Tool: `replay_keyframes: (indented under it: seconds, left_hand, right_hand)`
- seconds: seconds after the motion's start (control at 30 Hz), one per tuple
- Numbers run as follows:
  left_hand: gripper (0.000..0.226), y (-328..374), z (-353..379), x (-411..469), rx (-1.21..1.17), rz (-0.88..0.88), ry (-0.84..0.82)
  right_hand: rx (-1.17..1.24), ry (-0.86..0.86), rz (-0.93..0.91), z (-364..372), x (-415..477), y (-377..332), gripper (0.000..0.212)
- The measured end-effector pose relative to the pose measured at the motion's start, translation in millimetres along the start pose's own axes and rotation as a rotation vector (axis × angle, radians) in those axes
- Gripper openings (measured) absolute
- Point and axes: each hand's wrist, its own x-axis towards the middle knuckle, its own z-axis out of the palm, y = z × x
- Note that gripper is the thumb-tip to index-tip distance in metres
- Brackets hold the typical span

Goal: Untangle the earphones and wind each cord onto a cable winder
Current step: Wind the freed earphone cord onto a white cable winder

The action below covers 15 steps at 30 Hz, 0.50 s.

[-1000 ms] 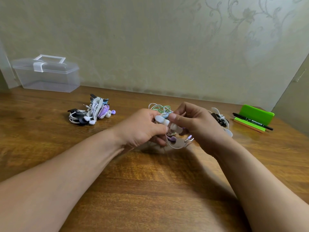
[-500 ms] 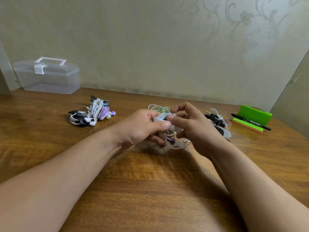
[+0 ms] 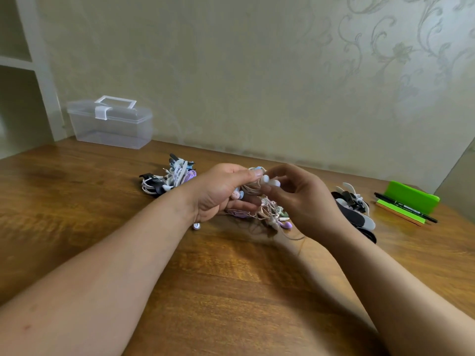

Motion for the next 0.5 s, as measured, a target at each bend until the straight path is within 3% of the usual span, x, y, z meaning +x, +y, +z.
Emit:
replay_keyframes:
  seconds: [0.2,0.4,0.5]
  left_hand:
    - [0.051,16.1,-20.8,-2.2,-0.039,0.026,0.126]
    - [0.05,25.3,-61.4,0.7,0.28,0.148,0.568]
    - [0.036,26.0,-79.3,0.4,0.246,0.255,0.755]
  right_hand:
    - [0.025,0.058,0.032,30.2,24.5,-13.8,0.008]
    - [0.137,0.102,0.061,71.8,55.1,-27.2,0.008]
    - [0.192,0.071,0.11,91.9,70.1,-29.7,0.009]
